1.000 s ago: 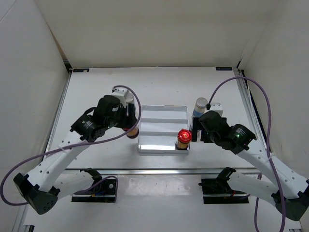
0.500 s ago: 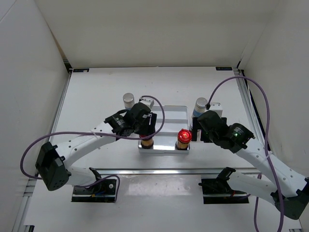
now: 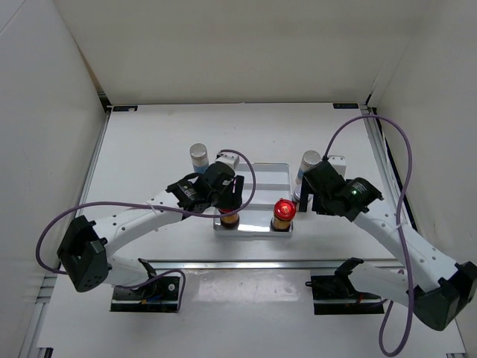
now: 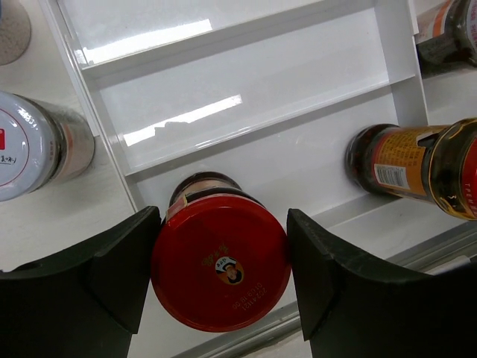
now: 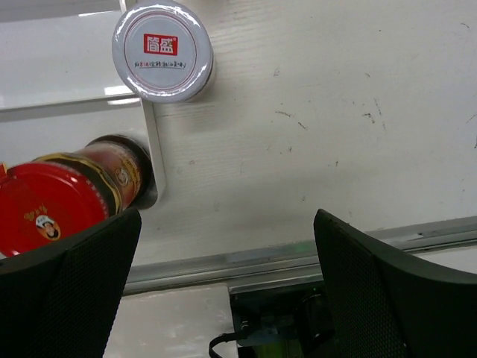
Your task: Organize the condiment bottles
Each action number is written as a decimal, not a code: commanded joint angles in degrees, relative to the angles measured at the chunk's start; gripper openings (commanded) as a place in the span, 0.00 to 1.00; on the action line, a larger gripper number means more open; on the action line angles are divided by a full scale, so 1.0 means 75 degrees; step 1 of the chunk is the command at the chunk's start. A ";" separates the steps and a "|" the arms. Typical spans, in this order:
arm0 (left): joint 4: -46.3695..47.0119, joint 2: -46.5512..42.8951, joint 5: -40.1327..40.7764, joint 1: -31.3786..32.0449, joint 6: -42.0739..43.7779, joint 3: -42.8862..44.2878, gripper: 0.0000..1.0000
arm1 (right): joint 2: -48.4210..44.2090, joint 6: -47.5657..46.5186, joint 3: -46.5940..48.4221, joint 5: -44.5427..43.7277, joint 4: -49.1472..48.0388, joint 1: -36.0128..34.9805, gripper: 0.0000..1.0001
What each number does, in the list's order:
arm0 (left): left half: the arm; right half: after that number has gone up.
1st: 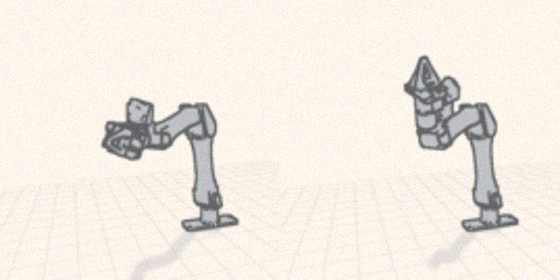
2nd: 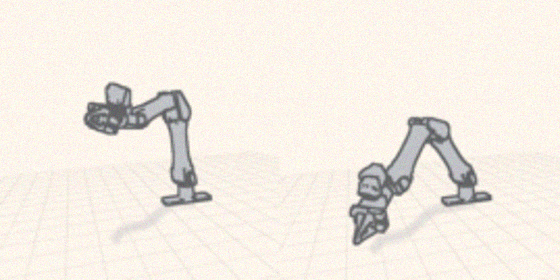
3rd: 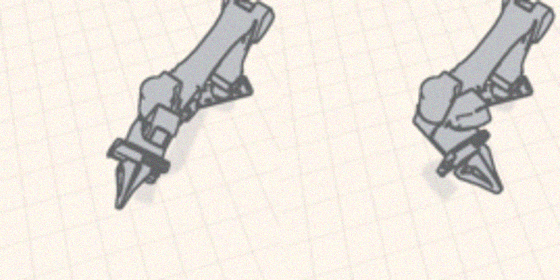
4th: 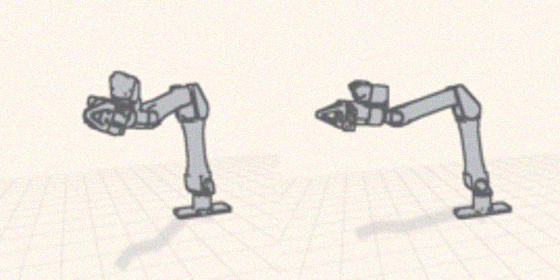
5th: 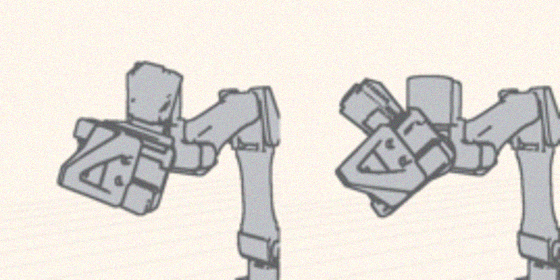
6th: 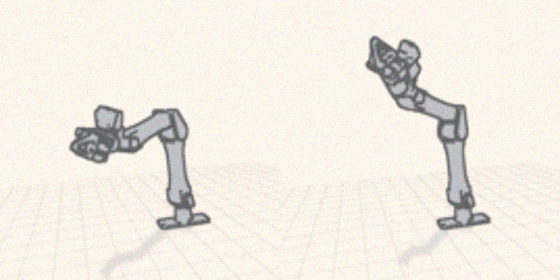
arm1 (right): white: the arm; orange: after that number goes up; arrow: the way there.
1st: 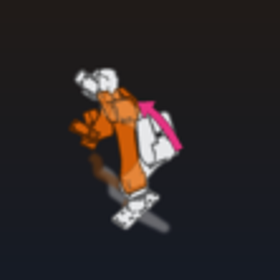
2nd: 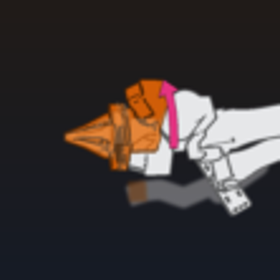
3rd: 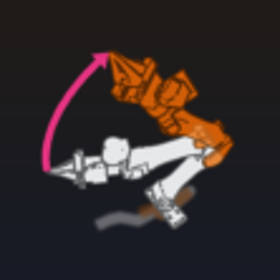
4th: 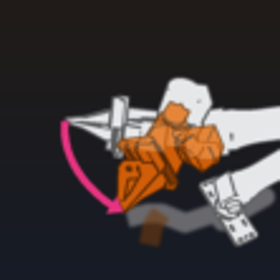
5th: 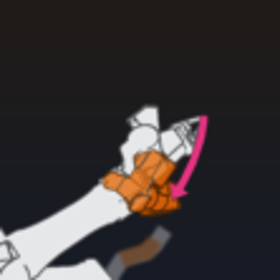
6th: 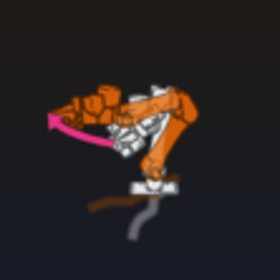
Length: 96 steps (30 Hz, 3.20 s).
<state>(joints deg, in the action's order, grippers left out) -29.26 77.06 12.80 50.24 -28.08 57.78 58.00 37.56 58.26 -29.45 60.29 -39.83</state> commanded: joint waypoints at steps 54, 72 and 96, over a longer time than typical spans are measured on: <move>0.1030 -0.3126 0.1574 -0.2152 0.2876 -0.1329 1.00 | 0.4266 -0.1375 0.2780 0.1173 -0.1839 0.0190 0.13; 0.1030 -0.2505 0.0816 -0.2081 0.2806 -0.1329 1.00 | 0.4492 -0.1211 0.2404 0.1372 -0.2205 0.0190 1.00; 0.0737 0.0354 -0.0288 -0.2081 0.2489 -0.0532 0.99 | 0.0764 -0.1610 0.1854 0.1432 -0.1582 -0.0279 1.00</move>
<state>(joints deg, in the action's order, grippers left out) -23.66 79.15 12.88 34.35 -8.99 51.51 65.47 26.87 73.67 -18.61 48.07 -41.60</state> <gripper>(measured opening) 0.993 0.998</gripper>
